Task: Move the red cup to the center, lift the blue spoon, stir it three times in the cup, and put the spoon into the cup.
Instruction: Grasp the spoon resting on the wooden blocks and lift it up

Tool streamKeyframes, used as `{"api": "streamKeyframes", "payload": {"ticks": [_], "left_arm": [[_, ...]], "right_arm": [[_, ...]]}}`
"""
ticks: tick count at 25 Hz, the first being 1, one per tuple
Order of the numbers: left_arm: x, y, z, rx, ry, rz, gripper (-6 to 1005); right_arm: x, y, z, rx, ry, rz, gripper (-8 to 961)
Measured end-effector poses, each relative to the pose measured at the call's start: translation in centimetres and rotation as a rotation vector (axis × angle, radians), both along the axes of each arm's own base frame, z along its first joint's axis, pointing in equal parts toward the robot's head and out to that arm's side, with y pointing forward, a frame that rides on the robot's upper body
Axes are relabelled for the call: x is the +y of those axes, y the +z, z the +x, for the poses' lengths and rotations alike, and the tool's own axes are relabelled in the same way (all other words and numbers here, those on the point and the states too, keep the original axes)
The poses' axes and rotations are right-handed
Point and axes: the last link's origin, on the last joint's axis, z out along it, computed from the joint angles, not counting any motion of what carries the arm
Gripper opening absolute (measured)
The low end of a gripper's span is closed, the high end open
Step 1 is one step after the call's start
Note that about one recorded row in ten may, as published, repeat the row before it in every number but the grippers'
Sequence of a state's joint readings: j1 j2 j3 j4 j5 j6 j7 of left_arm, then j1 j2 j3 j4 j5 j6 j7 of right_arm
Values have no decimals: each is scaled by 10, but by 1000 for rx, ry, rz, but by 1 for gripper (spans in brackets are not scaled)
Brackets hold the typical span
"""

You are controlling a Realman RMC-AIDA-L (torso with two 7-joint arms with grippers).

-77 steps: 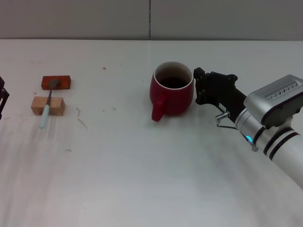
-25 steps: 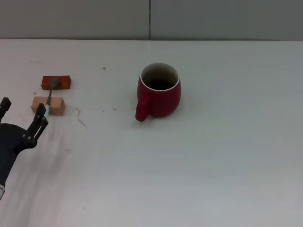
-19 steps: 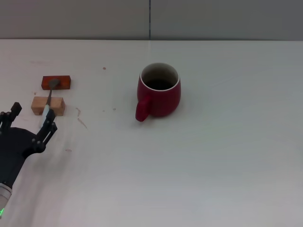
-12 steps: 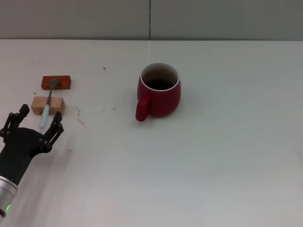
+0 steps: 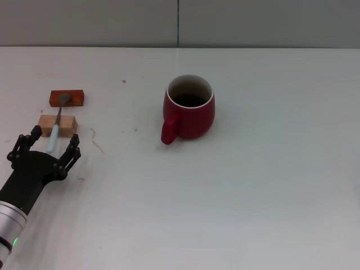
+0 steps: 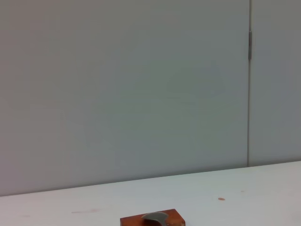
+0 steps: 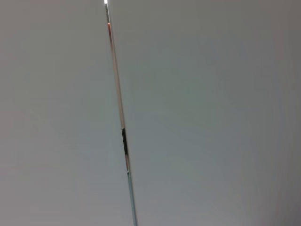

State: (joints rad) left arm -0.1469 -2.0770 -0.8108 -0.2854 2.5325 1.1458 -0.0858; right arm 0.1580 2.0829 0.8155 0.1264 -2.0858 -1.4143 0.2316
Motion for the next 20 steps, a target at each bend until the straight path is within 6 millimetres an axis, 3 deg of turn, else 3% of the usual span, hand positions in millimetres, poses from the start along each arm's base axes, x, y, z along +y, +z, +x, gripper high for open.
{"api": "streamKeyframes", "payload": {"ticks": [20], "left_arm": [[3,0,-4,-25,57,12,823]], "right_arm": [[3,-2,-3,-1,15,-13,839]]}}
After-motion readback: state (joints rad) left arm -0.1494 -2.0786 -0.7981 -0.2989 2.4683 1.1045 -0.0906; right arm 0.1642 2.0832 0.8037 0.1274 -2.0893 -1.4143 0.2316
